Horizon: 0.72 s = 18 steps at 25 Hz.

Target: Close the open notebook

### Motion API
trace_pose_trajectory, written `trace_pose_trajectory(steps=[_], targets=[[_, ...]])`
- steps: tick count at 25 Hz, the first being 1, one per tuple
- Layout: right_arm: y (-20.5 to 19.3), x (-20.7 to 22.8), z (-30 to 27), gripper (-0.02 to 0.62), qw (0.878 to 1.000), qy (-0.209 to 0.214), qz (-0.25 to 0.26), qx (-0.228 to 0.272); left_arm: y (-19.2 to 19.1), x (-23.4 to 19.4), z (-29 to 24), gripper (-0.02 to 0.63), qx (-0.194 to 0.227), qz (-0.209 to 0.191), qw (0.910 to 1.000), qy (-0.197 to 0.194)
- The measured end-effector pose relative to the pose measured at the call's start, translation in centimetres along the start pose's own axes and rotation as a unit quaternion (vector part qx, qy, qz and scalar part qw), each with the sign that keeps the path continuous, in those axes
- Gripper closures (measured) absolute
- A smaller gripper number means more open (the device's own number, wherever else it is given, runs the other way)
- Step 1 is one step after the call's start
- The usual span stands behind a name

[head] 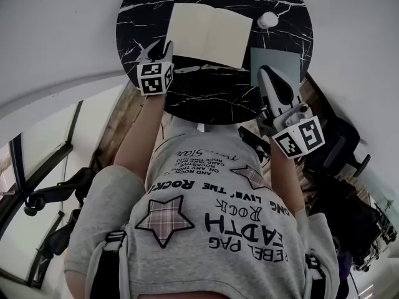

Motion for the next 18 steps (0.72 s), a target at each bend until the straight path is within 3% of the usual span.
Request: trace_pose_trajectory(steps=[10, 18], targets=[[-0.2, 0.3, 0.0, 0.581, 1.000, -0.009, 0.004, 0.000, -4.0, -0.9, -2.0, 0.487, -0.069, 0.046, 0.9965, 0.013], [-0.2, 0.5, 0.1, 0.581, 1.000, -0.010, 0.000, -0.001, -4.9, -1.0, -2.6, 0.422, -0.076, 0.086, 0.9934, 0.006]])
Point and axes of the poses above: the fingertips, and each gripper's own axes: z backward along the fingers, x to its right, y out of its top, the point moved 1 cm from there along z, backward along the fingers, and after that the axes turned 3 degrees about -y, right-handed, at the moved point
